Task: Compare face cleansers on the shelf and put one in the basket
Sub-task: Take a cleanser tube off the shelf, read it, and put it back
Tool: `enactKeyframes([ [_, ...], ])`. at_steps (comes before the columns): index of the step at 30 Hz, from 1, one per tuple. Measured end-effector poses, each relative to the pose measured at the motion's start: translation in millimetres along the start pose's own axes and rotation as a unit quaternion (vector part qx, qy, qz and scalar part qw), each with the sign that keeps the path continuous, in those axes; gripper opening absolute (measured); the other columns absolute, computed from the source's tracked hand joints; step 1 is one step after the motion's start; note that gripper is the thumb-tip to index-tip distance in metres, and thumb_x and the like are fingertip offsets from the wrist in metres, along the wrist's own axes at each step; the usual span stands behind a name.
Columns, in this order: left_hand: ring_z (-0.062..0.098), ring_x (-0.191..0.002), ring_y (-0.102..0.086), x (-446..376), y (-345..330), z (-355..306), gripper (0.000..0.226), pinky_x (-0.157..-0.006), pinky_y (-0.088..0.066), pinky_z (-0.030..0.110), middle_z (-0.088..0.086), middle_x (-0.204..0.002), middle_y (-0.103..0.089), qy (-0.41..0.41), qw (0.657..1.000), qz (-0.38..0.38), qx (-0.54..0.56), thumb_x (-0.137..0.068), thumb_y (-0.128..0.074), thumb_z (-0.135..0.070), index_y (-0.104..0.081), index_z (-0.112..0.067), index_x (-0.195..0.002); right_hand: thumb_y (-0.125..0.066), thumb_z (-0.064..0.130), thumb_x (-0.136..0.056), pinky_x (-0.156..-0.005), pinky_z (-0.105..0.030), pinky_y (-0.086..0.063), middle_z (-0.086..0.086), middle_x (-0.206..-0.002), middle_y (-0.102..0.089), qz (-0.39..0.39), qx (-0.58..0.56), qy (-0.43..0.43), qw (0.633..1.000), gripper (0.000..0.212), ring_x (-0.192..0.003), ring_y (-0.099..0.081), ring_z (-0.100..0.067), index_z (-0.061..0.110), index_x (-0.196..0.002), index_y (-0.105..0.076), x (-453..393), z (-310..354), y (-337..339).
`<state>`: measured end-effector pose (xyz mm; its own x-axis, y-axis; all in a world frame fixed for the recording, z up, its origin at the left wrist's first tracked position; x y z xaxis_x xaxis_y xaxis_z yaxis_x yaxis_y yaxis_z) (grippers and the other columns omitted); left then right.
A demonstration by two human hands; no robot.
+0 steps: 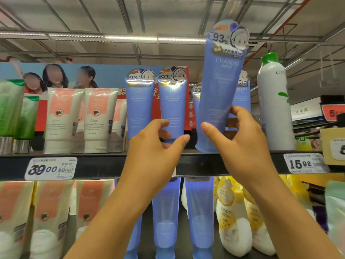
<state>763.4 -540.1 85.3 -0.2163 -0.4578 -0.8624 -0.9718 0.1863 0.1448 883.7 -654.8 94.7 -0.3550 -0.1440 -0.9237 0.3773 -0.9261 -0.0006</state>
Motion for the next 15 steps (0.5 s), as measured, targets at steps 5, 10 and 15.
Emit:
enactKeyframes([
  [5, -0.002, -0.086, -0.066, 49, -14, -4, 0.029, -0.081, -0.054, 0.023, -0.011, -0.096, -0.07, 0.065, 0.979, 0.091, 0.17, -0.077, -0.066, -0.039, -0.065, -0.029, -0.104, -0.069, 0.032, -0.076, -0.069, -0.021, -0.055, 0.015, -0.098, -0.064, 0.04, -0.065, -0.055, 0.996, 0.038, -0.086, -0.063, 0.002, 0.023, -0.111, -0.056, 41, 8, 5],
  [10, 0.015, -0.097, -0.067, 99, -24, 3, 0.041, -0.087, -0.055, 0.034, -0.003, -0.103, -0.071, 0.129, 0.937, 0.135, 0.295, -0.068, -0.062, -0.041, -0.067, -0.021, -0.103, -0.072, 0.028, -0.072, -0.062, -0.016, -0.052, 0.008, -0.094, -0.068, 0.041, -0.121, -0.119, 0.985, 0.04, -0.077, -0.066, 0.001, 0.017, -0.107, -0.056, 82, 6, 13],
  [15, 0.02, -0.095, -0.067, 157, -31, 8, 0.05, -0.074, -0.056, 0.024, 0.013, -0.109, -0.069, 0.226, 0.869, 0.143, 0.417, -0.062, -0.066, -0.035, -0.065, -0.013, -0.107, -0.076, 0.022, -0.071, -0.055, -0.017, -0.05, 0.0, -0.091, -0.071, 0.044, -0.161, -0.203, 0.965, 0.04, -0.071, -0.07, -0.008, 0.017, -0.104, -0.053, 132, 2, 22],
])
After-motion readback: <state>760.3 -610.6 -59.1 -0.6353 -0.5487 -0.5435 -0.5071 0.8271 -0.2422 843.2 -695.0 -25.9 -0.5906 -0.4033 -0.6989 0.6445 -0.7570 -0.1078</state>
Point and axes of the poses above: each hand's wrist, its own x-axis away from the middle knuckle, its own y-axis out of the back of the hand, z = x × y, the point moved 5 cm from there along -x, towards the middle knuckle
